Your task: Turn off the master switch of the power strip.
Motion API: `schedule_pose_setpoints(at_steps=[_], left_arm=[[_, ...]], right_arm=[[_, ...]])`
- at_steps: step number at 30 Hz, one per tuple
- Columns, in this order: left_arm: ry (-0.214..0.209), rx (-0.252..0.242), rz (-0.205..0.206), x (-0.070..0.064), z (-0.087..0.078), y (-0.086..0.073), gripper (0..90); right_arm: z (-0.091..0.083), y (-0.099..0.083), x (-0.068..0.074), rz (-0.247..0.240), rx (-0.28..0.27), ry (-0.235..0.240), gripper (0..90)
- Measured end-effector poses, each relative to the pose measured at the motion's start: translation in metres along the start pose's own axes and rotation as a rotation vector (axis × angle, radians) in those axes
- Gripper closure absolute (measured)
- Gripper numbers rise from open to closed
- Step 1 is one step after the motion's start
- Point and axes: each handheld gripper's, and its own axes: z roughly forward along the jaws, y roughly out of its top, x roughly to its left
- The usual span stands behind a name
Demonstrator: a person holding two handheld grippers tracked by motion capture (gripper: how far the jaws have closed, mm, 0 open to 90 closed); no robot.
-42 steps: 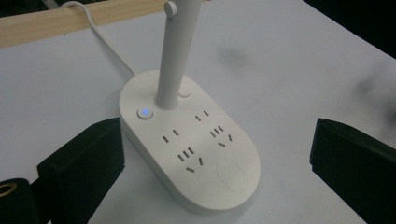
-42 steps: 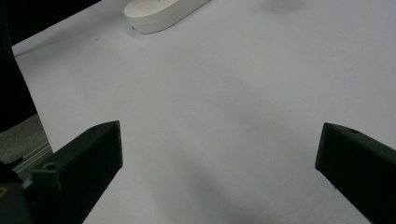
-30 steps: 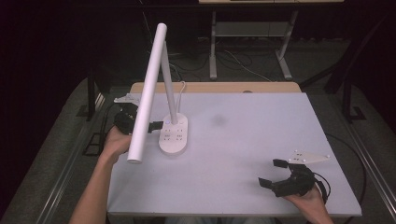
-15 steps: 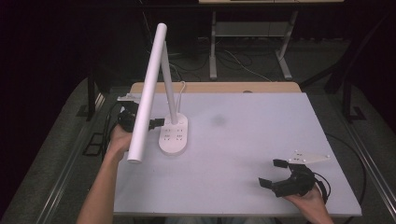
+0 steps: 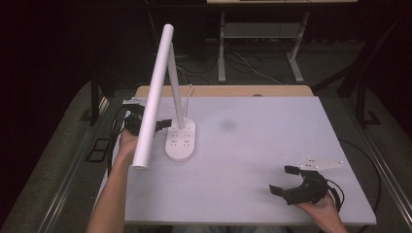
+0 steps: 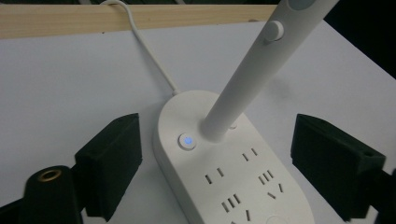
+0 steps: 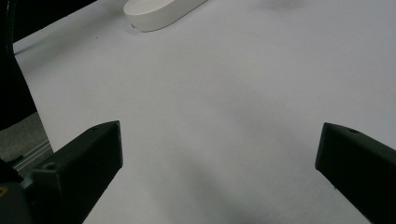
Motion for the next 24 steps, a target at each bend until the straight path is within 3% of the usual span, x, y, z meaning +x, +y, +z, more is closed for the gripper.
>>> schedule_pose_setpoints(at_steps=[4,14,24], left_arm=[[-0.008,0.002,-0.026,0.002,0.003,0.0,22.6],[-0.041,-0.055,-0.072,0.006,0.008,0.0,37.8],[-0.054,-0.093,-0.109,0.01,0.015,-0.001,63.6]], right_arm=[[0.0,0.0,0.0,-0.001,0.0,0.0,0.0],[0.0,0.0,0.0,-0.004,0.001,-0.001,0.0],[0.0,-0.001,-0.001,-0.008,0.001,-0.003,0.0]])
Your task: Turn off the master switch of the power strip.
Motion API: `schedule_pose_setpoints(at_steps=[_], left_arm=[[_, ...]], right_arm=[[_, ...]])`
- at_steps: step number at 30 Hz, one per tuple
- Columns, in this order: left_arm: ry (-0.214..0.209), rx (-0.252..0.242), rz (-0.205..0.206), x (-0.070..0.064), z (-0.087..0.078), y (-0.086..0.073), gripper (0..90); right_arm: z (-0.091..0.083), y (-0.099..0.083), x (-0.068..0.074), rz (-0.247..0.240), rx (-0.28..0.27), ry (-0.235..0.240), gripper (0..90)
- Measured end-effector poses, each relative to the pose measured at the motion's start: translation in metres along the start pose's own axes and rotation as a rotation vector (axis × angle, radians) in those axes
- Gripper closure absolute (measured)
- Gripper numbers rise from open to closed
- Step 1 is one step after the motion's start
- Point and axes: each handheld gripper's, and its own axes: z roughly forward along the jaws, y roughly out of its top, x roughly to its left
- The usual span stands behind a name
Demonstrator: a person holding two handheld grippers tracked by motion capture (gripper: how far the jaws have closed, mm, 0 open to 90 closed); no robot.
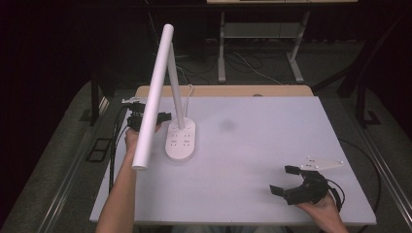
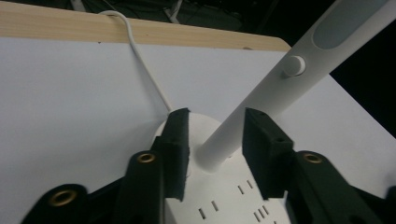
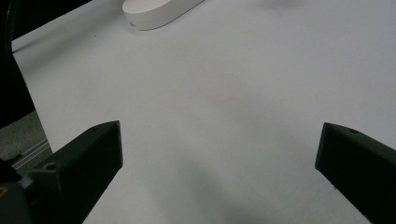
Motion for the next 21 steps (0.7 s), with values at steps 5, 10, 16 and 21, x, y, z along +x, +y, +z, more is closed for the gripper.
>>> schedule_pose_setpoints(at_steps=[5,10,16,21], left_arm=[[0.005,0.016,0.007,0.003,0.006,-0.002,74.1],[-0.008,0.042,0.015,0.005,0.013,-0.006,82.4],[-0.004,0.054,0.008,0.006,0.021,-0.009,88.6],[0.012,0.065,0.005,0.009,0.026,-0.012,89.4]], right_arm=[[0.0,0.0,0.0,-0.001,0.002,0.0,0.0],[0.0,0.0,0.0,-0.002,0.006,0.0,0.0],[0.001,0.0,0.0,-0.007,0.01,0.004,0.0],[0.001,0.0,0.0,-0.012,0.009,0.003,0.0]])
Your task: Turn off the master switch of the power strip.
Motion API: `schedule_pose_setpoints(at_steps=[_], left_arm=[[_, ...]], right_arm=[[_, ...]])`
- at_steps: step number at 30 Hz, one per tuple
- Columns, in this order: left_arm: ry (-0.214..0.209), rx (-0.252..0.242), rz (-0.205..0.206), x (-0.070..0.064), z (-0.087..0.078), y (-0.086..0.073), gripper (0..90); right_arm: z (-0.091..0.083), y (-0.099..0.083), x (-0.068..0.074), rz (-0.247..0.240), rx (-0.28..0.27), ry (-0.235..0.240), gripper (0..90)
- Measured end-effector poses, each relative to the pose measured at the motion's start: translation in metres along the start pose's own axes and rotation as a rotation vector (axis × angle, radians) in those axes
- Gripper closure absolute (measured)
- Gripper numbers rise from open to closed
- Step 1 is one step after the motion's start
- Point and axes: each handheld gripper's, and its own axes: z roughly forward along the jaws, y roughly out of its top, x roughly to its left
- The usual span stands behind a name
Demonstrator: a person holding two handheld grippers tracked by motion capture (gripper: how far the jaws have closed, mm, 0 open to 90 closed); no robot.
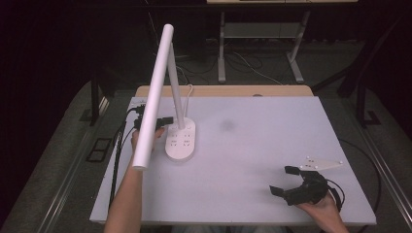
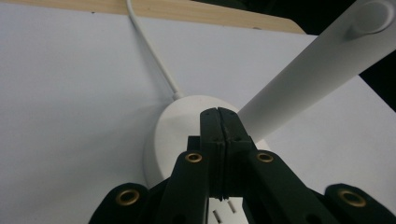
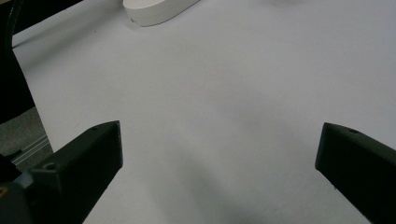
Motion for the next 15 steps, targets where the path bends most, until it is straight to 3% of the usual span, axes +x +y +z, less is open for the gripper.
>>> schedule_pose_setpoints(at_steps=[15], left_arm=[[0.021,0.029,-0.02,0.005,0.012,-0.006,89.4]], right_arm=[[0.0,-0.001,0.0,-0.001,0.005,0.0,0.0]])
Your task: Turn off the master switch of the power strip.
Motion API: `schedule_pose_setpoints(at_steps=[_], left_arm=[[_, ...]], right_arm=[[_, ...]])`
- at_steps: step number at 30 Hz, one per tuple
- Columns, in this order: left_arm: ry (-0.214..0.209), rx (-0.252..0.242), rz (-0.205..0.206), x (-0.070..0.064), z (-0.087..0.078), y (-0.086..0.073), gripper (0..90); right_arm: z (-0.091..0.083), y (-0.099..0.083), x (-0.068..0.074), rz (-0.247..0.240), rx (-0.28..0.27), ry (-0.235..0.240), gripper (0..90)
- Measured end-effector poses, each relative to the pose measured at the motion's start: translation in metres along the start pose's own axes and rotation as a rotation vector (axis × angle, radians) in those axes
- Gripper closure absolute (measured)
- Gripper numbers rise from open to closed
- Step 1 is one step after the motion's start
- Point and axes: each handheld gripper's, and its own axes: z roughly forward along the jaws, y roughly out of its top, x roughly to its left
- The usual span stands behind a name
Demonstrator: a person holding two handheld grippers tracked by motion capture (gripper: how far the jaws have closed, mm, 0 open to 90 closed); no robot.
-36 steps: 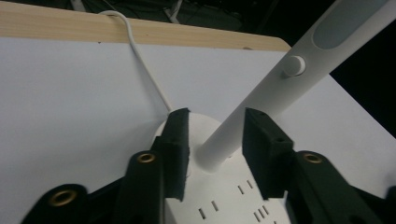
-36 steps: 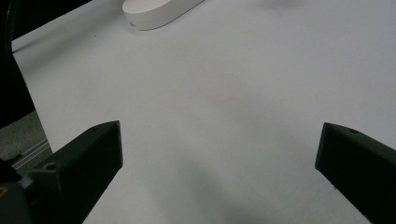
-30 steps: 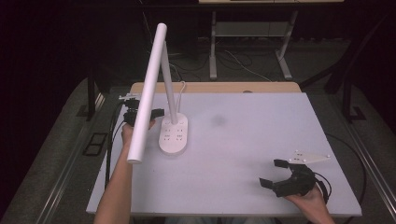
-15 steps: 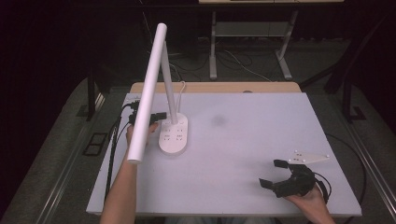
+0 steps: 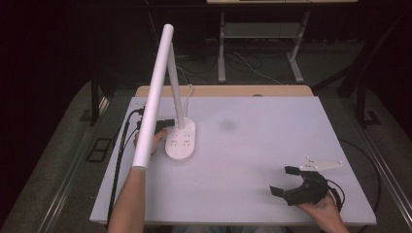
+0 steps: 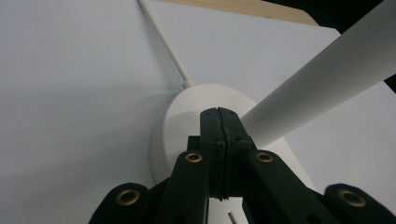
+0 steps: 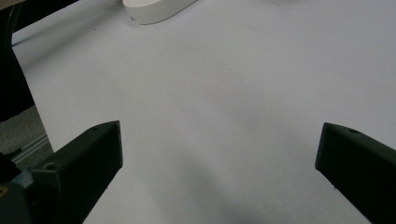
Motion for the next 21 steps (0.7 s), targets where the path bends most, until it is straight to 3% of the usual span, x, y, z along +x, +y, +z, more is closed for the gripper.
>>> schedule_pose_setpoints(at_steps=[4,8,13,21], left_arm=[[0.012,0.023,-0.001,0.0022,0.0008,-0.0011,89.4],[-0.007,0.018,-0.026,0.0047,0.0014,-0.0032,89.6],[-0.024,0.034,0.0,0.0019,0.0058,-0.0049,90.0],[-0.028,0.042,0.006,0.002,0.0063,-0.0044,90.0]], right_arm=[[0.0001,0.0,-0.0001,0.0,0.0,0.0,0.0],[0.0002,-0.0002,0.0003,-0.002,0.001,0.003,0.0],[0.0002,-0.0004,0.0004,-0.004,0.003,0.002,0.0],[0.0007,-0.0012,0.0028,-0.011,0.012,-0.004,0.0]])
